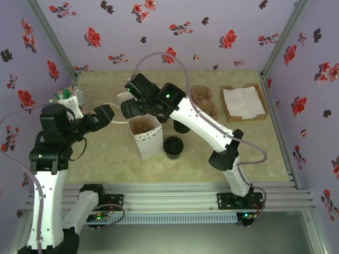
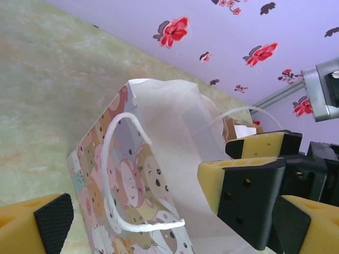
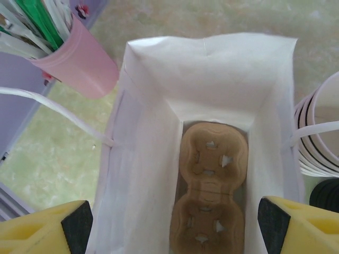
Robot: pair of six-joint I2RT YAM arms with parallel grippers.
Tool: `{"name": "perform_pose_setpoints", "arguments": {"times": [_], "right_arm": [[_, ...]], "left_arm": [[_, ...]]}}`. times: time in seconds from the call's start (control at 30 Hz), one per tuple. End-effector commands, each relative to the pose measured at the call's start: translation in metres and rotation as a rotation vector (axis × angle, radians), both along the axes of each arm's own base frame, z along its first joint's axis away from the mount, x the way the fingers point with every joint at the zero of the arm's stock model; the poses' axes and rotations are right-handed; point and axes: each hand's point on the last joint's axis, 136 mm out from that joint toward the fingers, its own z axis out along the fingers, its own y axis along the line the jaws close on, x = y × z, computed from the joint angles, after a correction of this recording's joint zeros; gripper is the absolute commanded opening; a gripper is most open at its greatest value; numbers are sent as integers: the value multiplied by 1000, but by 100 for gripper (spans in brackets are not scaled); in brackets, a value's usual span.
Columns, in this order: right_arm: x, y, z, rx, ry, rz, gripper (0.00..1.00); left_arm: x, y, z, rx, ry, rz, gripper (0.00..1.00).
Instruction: Pack the takeout coffee
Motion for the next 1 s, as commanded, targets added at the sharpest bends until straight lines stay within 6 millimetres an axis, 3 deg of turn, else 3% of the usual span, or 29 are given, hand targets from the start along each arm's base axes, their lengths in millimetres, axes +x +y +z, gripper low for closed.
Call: {"name": "perform_pose_setpoints", "arguments": {"times": [0.0,0.27,0.53,0.97], "right_arm": [[-2,-5,37,83,-67,16,84],[-12,-21,75,164,-130,38,92],[-26,-47,99,216,-189,46,99],[-43,-131,84,205,-271,-101,99]], "left_arm": [[-8,4,21,43,-66,-2,99],[-20,5,37,60,-99,-8,100],[-32,6,45,64,-114,-4,99],[-54,7,14,89,15,-21,100]]}}
